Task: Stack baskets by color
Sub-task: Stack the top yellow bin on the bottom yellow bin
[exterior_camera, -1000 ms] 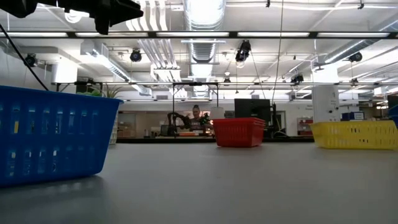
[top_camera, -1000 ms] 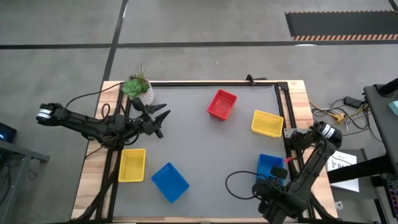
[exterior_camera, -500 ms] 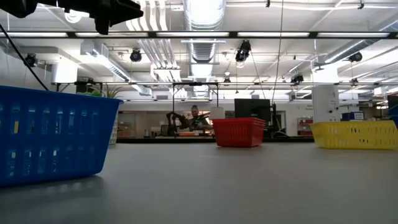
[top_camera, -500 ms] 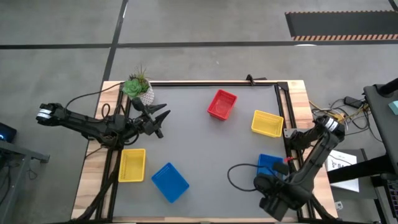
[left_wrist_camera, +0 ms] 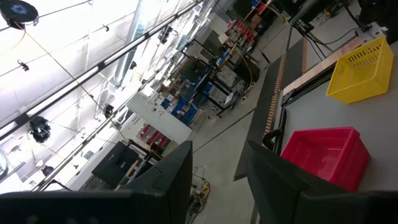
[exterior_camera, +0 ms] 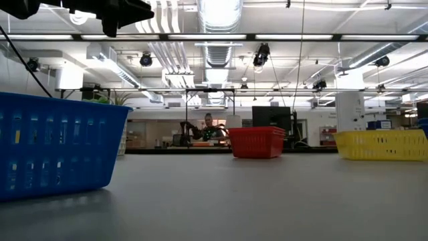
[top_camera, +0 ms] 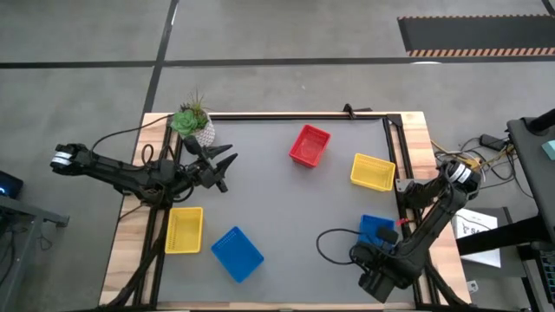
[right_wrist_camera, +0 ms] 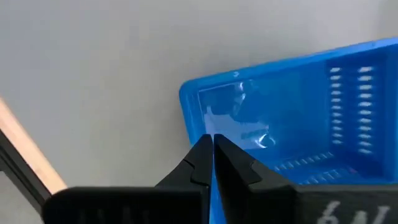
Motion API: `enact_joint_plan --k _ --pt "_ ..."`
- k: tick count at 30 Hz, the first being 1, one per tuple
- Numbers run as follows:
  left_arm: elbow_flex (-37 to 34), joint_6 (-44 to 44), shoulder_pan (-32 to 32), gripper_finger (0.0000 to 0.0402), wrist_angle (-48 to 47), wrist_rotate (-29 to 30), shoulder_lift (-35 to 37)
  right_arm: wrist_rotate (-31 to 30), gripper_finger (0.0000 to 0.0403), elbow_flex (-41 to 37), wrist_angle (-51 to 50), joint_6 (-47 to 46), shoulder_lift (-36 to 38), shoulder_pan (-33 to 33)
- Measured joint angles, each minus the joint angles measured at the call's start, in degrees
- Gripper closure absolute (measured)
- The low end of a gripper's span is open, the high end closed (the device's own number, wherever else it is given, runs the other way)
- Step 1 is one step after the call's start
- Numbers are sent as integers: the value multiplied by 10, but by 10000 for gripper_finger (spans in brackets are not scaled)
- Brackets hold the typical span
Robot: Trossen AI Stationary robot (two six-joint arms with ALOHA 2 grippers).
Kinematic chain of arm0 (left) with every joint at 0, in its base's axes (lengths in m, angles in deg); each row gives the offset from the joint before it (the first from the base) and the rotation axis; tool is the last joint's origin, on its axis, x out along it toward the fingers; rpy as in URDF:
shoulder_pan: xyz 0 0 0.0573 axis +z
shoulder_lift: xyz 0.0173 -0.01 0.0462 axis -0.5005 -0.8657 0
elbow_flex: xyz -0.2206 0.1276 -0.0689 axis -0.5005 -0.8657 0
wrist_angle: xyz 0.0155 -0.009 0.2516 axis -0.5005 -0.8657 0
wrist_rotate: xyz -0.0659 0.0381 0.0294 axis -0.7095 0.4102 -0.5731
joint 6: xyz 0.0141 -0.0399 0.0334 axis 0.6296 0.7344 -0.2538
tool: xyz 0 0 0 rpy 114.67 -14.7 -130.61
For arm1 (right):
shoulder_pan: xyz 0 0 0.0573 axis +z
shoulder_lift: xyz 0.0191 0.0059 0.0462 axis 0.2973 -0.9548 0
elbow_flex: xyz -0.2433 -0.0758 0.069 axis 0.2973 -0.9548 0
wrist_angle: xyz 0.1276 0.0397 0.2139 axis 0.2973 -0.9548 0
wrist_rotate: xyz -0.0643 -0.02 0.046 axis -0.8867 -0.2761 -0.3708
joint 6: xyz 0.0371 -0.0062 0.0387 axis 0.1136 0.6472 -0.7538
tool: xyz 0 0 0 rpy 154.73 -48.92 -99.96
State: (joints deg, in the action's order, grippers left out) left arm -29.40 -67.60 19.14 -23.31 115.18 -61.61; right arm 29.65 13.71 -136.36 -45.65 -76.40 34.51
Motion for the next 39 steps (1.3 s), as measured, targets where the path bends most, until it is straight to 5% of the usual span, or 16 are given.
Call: enact_joint_plan --k 3,7,10,15,20,28,31,39 --pt "0 1 0 272 0 0 0 -55 394 15 -11 20 8 -1" --pt "0 19 0 272 0 -14 0 -249 394 16 11 92 26 -1" --pt "0 45 0 272 0 -31 0 -366 394 5 63 198 40 -7" --pt "0 99 -1 272 0 -41 0 -461 394 -67 216 400 56 -34" --pt "-4 238 -1 272 -32 -51 0 -452 394 -189 465 598 84 -102" --pt "-26 394 -2 272 -11 -124 -54 -297 394 -335 912 982 161 -233" --pt "-27 430 -4 272 -10 -125 -85 -304 394 -367 913 991 206 -282" --pt "-21 466 -4 272 3 -125 -152 -309 394 -467 869 796 287 -354"
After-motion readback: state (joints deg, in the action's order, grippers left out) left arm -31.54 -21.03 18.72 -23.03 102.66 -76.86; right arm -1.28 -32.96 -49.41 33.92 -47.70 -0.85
